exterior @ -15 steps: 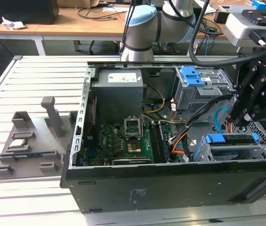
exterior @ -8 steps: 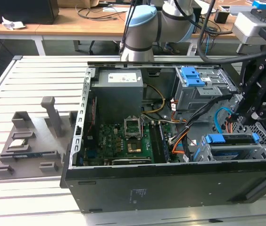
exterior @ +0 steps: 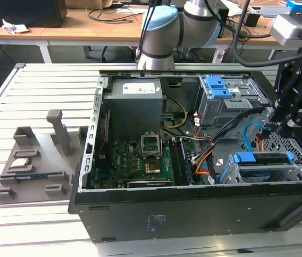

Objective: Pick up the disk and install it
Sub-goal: 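Insert the first disk wire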

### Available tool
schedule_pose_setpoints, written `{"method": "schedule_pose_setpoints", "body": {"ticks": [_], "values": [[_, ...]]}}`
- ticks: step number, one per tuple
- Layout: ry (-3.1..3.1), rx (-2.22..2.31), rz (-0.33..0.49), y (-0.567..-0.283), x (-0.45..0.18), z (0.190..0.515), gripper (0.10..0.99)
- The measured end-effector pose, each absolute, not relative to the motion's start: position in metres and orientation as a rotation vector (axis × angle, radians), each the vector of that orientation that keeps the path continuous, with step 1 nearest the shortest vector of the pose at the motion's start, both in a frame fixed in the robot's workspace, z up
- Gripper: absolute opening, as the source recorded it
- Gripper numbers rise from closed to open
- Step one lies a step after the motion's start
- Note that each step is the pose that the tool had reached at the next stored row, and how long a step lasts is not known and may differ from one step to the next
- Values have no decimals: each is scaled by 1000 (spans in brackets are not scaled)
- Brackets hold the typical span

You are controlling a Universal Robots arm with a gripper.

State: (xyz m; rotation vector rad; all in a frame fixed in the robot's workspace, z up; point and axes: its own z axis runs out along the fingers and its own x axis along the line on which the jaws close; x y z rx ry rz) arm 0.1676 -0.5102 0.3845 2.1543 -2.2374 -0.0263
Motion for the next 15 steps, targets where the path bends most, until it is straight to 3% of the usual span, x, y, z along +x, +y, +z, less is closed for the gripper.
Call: {"method": "schedule_pose_setpoints", "body": {"ticks": [7, 15], "values": [[-2235, 2152, -31, -487, 178, 371, 361], [-2234, 2151, -31, -484, 181, 357, 361]]}}
